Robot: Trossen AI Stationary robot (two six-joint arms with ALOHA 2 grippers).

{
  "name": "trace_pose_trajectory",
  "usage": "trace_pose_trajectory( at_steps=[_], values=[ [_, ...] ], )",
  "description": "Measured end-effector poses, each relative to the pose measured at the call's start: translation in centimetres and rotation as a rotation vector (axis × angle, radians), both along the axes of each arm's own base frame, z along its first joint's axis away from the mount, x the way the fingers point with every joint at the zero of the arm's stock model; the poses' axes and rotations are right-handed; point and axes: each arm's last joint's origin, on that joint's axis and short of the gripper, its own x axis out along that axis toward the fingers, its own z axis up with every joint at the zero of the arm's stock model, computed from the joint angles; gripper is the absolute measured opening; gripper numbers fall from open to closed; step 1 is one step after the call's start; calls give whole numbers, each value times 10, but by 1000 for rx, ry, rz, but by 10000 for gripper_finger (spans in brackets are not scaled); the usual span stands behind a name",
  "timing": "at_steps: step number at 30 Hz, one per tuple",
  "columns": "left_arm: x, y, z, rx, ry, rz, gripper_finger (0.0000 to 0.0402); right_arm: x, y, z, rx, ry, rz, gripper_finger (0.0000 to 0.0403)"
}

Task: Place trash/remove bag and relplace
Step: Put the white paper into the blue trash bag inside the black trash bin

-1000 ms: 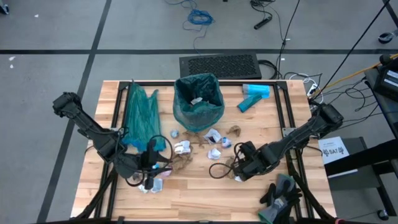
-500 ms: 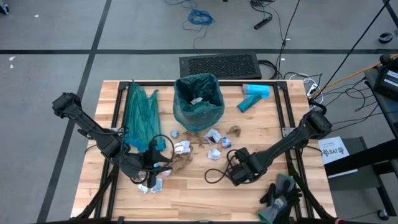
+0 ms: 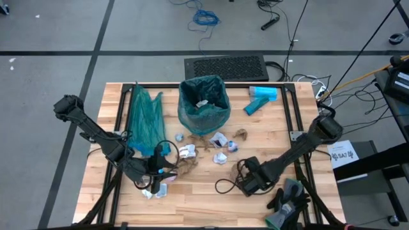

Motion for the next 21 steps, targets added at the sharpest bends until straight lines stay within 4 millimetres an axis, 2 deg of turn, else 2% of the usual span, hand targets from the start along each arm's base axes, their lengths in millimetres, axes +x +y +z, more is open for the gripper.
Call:
trace_pose_trajectory(
  at_steps=[5,8,14,18,21],
  values=[
    [-5,4,-23,-79,-65,-6,127,-18,-5,53,-18,-28,9,2],
    [-7,6,-31,-106,-86,-7,127,-28,-18,90,-75,-68,20,1],
    [-4,19,-46,-172,-90,-14,127,-32,-64,156,-220,-176,66,1],
    [0,32,-51,-202,-121,4,127,-20,-101,190,-308,-266,138,0],
    [5,42,-51,-190,-130,48,127,-8,-130,209,-365,-318,203,0]
  ],
)
